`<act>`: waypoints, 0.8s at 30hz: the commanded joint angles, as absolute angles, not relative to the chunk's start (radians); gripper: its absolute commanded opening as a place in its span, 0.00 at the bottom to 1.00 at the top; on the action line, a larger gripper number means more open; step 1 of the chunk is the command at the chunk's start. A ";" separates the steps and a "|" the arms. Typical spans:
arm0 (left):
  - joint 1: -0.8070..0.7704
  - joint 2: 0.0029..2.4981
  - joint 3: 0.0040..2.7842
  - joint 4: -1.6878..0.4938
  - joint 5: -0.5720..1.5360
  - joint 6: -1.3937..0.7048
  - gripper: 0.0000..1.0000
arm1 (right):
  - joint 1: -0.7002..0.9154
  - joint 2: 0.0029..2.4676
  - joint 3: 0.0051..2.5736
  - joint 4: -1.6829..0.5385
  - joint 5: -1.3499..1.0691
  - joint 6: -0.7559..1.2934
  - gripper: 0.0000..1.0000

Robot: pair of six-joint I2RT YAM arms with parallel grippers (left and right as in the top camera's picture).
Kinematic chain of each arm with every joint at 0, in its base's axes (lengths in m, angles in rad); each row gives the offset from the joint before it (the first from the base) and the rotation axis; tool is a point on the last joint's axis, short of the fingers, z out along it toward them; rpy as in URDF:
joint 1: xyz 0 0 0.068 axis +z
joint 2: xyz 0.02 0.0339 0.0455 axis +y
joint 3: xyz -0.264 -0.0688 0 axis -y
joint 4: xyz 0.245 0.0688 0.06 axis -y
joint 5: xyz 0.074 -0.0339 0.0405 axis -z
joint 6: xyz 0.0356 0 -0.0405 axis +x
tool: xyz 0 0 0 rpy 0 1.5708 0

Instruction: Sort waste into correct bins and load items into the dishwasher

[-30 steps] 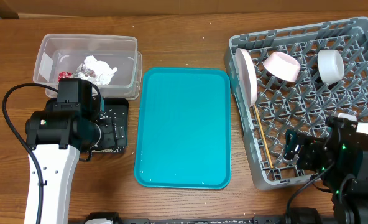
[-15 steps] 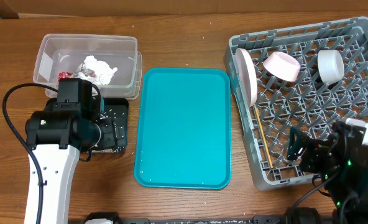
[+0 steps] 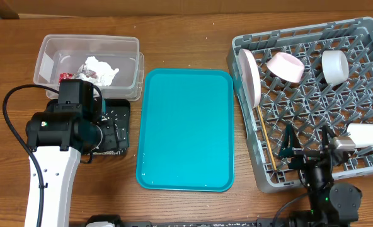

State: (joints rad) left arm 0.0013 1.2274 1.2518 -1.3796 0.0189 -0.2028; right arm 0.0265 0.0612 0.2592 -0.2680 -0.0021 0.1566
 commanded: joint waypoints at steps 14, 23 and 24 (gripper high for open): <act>-0.001 1.229 1.258 -1.379 0.016 -0.210 1.00 | 0.025 0.003 0.007 0.118 0.040 0.156 1.00; -0.001 1.229 1.258 -1.379 0.016 -0.210 1.00 | 0.011 0.003 0.008 -0.089 0.039 0.156 1.00; -0.001 1.229 1.258 -1.379 0.016 -0.210 1.00 | 0.011 0.003 0.008 -0.076 0.035 0.156 1.00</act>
State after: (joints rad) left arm 0.0013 1.2289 1.2518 -1.3796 0.0189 -0.2028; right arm 0.0143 0.0124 0.0181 -0.0757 0.0338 0.1566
